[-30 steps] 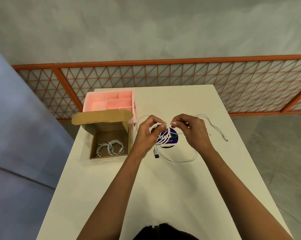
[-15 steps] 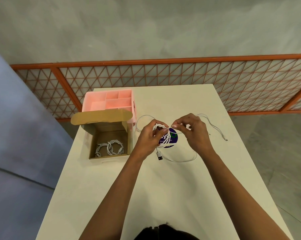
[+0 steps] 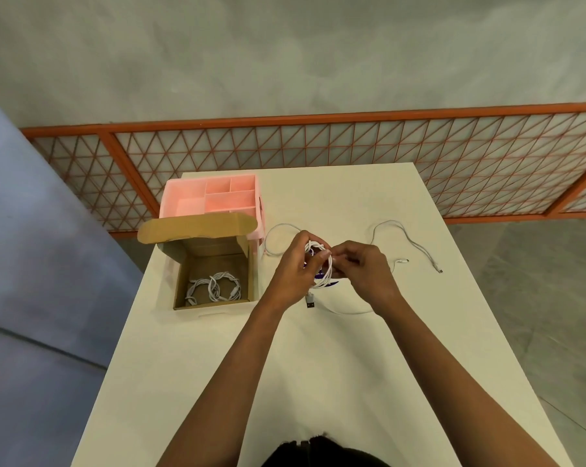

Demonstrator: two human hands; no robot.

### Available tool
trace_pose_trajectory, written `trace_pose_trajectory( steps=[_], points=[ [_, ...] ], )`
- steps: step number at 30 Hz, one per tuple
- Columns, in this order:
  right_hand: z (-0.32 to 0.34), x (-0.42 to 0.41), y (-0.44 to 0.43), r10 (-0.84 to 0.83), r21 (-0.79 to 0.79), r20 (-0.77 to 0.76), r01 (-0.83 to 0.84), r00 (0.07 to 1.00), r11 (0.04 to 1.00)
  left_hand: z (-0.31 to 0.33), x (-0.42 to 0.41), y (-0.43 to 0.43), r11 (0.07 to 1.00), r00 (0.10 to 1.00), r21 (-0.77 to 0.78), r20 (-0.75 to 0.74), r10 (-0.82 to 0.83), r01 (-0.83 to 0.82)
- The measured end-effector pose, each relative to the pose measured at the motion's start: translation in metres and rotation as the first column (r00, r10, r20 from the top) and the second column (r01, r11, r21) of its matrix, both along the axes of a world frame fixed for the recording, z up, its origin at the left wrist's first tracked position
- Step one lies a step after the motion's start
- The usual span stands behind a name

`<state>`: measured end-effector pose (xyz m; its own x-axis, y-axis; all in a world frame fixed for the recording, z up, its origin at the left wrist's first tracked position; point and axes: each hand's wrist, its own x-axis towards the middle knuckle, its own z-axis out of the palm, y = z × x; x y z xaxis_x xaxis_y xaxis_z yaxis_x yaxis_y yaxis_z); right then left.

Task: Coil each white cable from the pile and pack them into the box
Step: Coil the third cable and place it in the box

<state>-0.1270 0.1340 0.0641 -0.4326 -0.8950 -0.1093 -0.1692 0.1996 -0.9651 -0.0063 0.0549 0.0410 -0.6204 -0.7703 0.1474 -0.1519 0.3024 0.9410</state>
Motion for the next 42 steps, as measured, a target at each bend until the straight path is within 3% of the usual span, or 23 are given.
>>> trace_pose_trajectory(
  steps=[4, 13, 18, 20, 24, 32, 38, 42],
  points=[
    [-0.002, -0.003, 0.003, 0.111, 0.029, 0.231, -0.121, 0.967, 0.992, -0.005, 0.003, -0.006, 0.998, 1.000, -0.068, 0.013, 0.010, -0.009],
    [-0.007, -0.004, 0.005, 0.040, 0.056, 0.344, -0.064, 0.938, 0.996, -0.001, 0.008, -0.005, 0.983, 0.996, 0.161, -0.016, -0.087, 0.088],
    [-0.012, -0.005, 0.001, -0.038, 0.002, 0.282, 0.039, 0.959, 0.999, -0.003, 0.006, 0.001, 0.968, 0.984, 0.217, 0.151, 0.092, -0.124],
    [-0.015, -0.005, 0.001, -0.056, -0.001, 0.274, 0.059, 0.960, 0.998, -0.005, 0.005, 0.002, 0.948, 0.979, 0.287, 0.184, 0.087, -0.138],
    [-0.020, -0.003, 0.002, 0.017, 0.065, 0.241, -0.034, 0.970, 0.997, -0.009, 0.004, 0.006, 0.874, 0.996, 0.480, 0.082, 0.042, -0.077],
    [-0.026, -0.010, 0.004, 0.133, 0.205, 0.140, -0.160, 0.981, 0.966, -0.015, 0.003, 0.007, 0.913, 0.978, 0.353, 0.058, 0.198, -0.206],
    [-0.035, -0.008, 0.002, -0.007, 0.123, 0.370, -0.042, 0.929, 0.992, -0.013, 0.002, 0.007, 0.910, 0.980, 0.365, 0.068, 0.185, -0.197],
    [-0.036, -0.004, 0.000, -0.081, 0.038, 0.439, 0.072, 0.895, 0.997, -0.012, 0.002, 0.007, 0.902, 0.980, 0.382, 0.077, 0.184, -0.200]
  ],
)
